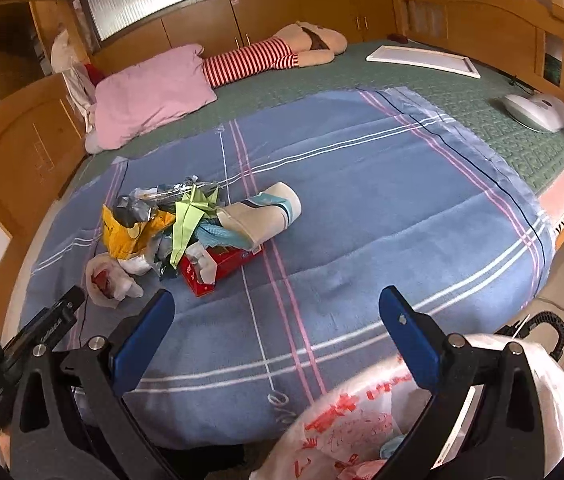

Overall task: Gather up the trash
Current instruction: 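Move both tools back over the trash pile, then grasp the green folded paper with the right tool and lift it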

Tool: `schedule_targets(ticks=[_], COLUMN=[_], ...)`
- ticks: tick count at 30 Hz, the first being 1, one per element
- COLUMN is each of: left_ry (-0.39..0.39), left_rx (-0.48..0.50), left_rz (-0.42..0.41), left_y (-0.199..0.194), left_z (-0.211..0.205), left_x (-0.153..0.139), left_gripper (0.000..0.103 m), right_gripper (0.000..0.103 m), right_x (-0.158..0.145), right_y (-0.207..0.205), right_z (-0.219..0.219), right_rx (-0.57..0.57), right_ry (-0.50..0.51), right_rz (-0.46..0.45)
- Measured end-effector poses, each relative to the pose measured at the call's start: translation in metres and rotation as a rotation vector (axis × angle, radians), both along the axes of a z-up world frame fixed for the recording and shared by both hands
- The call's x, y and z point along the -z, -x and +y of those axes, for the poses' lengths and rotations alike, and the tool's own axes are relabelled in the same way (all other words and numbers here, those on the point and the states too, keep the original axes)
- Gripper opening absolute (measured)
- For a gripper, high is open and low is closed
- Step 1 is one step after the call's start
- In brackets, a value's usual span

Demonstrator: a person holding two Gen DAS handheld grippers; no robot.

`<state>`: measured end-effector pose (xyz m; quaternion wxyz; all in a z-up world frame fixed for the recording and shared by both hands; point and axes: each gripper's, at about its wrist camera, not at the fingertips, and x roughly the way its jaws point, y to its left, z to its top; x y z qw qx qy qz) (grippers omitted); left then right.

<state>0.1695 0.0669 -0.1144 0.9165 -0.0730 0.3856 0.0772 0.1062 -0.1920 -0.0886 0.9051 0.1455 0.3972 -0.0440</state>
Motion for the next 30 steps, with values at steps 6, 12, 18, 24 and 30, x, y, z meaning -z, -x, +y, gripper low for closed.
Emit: schedule_targets(ticks=[6, 12, 18, 24, 30], left_ry=[0.006, -0.036, -0.109, 0.047, 0.003], left_rx=[-0.027, 0.013, -0.097, -0.159, -0.129], left_rz=[0.001, -0.003, -0.024, -0.024, -0.021], left_y=[0.000, 0.000, 0.001, 0.001, -0.001], left_z=[0.003, -0.004, 0.009, 0.035, 0.027], left_x=[0.002, 0.002, 0.006, 0.011, 0.009], left_gripper=[0.073, 0.076, 0.068, 0.063, 0.065], right_gripper=[0.100, 0.100, 0.100, 0.100, 0.076], right_x=[-0.002, 0.004, 0.011, 0.043, 0.083], right_y=[-0.012, -0.014, -0.040, -0.108, -0.143], right_z=[0.017, 0.030, 0.022, 0.028, 0.052], right_rx=[-0.039, -0.075, -0.048, 0.001, -0.049], right_ry=[-0.044, -0.031, -0.071, -0.081, -0.067], right_rz=[-0.006, 0.017, 0.044, 0.096, 0.193])
